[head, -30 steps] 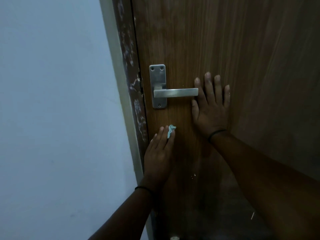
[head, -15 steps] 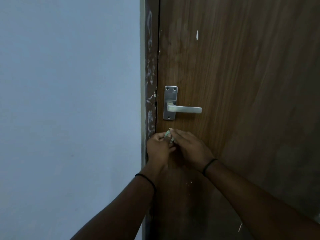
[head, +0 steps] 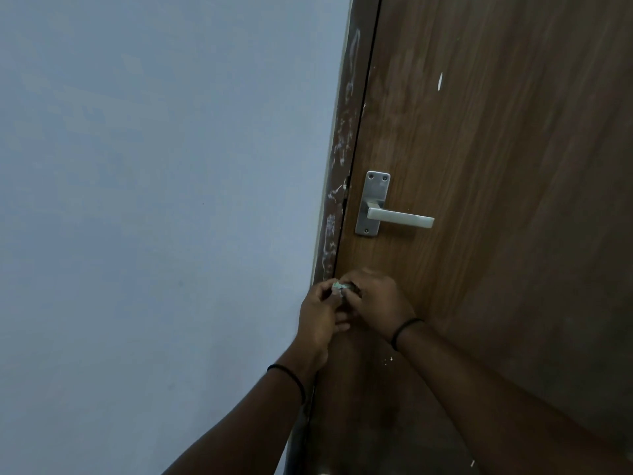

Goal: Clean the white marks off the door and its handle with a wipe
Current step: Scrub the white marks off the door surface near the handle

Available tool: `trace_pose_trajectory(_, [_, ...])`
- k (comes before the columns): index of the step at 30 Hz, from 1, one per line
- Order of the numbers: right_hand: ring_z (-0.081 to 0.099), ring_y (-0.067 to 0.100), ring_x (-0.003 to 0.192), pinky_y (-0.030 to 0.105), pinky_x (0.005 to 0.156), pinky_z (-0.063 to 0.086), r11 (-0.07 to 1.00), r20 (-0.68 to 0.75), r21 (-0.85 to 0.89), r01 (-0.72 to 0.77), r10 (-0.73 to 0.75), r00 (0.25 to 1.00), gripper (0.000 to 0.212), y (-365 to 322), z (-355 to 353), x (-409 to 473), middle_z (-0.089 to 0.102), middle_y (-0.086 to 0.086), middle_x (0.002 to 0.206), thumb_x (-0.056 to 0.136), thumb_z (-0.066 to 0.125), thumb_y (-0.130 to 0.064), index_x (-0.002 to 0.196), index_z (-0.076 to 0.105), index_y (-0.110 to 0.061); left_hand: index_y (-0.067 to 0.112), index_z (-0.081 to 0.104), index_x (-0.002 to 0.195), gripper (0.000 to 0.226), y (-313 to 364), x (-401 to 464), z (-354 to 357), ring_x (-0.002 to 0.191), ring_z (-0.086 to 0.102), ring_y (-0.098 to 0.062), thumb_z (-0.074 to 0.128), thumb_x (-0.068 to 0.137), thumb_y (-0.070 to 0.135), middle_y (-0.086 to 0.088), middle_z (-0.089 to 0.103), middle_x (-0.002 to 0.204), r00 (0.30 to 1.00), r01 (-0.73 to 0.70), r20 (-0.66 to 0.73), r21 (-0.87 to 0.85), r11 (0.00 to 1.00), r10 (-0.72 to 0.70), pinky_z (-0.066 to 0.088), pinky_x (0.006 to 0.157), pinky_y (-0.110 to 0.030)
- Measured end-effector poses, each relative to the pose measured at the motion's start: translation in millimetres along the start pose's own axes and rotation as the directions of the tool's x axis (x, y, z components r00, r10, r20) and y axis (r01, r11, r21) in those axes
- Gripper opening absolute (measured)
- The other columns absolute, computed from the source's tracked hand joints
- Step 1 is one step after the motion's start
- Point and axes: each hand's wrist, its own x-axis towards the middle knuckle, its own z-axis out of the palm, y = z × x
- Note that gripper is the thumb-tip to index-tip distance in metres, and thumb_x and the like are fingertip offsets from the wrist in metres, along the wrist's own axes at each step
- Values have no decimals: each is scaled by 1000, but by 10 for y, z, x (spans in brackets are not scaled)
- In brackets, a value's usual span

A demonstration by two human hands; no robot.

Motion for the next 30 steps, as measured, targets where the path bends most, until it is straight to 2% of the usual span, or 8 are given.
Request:
trace_pose_trajectory(7, [63,18,90,20,76,42,997,-92,-59,-41,35,995,17,18,194,66,67,4,99,88,63,-6,102,71,-12,21,55,126,25,-332,55,-56,85,74,-19,44,103,20,-2,73,109,999,7,-53,31,999,-6,56,70,-30])
trace_pose_trajectory(11, [63,19,92,15,77,39,995,-161,-37,-89,82,984,19,-13,314,151,67,7,104,89,63,-4,106,71,-9,16,56,130,31,-544,96,-83,88,71,-21,52,99,17,0,71,105,992,-15,-116,241,970,45,58,77,-31])
trace_pose_trajectory(15, [60,19,90,16,73,36,991,-211,-14,-130,124,970,12,-34,462,297,65,7,102,92,62,-9,102,69,-9,28,30,150,55,-694,82,-113,110,63,-20,48,99,35,2,61,130,946,-184,-102,611,770,307,52,96,-39])
trace_pose_trajectory(18, [62,24,82,26,70,48,996,-192,-75,-55,40,981,7,-41,573,340,65,10,92,90,64,-5,88,71,-4,32,6,155,78,-780,196,-136,109,63,-25,41,91,59,-2,58,131,973,-125,-38,739,662,227,51,89,-34])
trace_pose_trajectory(20, [62,26,79,34,70,53,991,-127,-131,26,-43,991,6,-21,612,318,65,11,86,86,66,-1,83,71,-3,26,10,155,79,-825,297,-153,108,63,-25,40,90,60,-6,59,129,986,-93,-6,815,572,169,50,89,-31])
trace_pose_trajectory(23, [61,28,75,33,71,48,981,-131,-167,100,-123,984,8,93,567,312,64,11,78,79,73,2,76,70,-4,25,14,154,78,-822,374,-134,110,61,-25,51,93,55,-8,58,130,989,-51,-41,812,582,144,48,93,-31])
trace_pose_trajectory(27, [58,24,75,31,70,46,981,-294,-168,92,-139,945,8,67,439,489,62,9,80,79,72,1,80,69,-6,31,-13,154,99,-811,378,-97,98,66,-26,52,87,65,-8,61,124,968,-167,35,828,536,249,52,78,-32])
trace_pose_trajectory(30, [59,26,76,34,67,50,971,-267,-199,135,-186,945,8,-2,454,539,62,10,83,79,72,1,83,69,-5,21,7,156,83,-791,461,-105,105,64,-25,51,93,52,-10,60,129,965,-160,7,806,570,261,52,89,-35])
